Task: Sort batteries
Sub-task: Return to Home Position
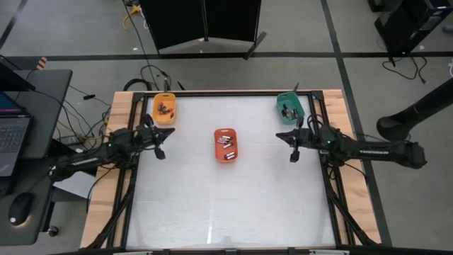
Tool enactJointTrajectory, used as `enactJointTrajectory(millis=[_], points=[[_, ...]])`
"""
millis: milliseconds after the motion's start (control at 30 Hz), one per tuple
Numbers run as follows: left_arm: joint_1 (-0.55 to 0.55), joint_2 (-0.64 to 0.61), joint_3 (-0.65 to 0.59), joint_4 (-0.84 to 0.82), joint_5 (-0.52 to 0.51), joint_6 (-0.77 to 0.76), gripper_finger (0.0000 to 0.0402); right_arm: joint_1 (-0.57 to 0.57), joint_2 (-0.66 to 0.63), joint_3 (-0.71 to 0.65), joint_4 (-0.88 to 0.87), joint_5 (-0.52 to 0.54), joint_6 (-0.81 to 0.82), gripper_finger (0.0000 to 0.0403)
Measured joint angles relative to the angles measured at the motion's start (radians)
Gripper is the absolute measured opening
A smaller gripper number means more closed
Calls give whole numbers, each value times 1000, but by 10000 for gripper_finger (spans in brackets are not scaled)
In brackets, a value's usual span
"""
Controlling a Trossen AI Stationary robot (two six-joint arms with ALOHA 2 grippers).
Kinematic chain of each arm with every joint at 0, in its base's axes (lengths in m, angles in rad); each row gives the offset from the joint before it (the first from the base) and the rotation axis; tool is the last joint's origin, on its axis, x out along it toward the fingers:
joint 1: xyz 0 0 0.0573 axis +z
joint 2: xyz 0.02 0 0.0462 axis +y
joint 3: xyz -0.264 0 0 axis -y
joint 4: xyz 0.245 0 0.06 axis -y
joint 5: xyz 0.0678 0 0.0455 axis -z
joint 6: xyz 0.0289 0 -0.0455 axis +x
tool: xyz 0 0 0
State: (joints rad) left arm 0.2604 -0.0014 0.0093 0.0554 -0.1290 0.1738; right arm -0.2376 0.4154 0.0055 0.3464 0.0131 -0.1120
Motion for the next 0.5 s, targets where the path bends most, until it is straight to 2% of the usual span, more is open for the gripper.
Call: enactJointTrajectory(millis=[367, 500], points=[[0, 1, 0, 1, 0, 4, 16, 3, -401, 32, -411, -6, 44, 6], [0, 1, 0, -4, 0, 2, 16, 5, -410, 75, -513, 46, 42, 6]])
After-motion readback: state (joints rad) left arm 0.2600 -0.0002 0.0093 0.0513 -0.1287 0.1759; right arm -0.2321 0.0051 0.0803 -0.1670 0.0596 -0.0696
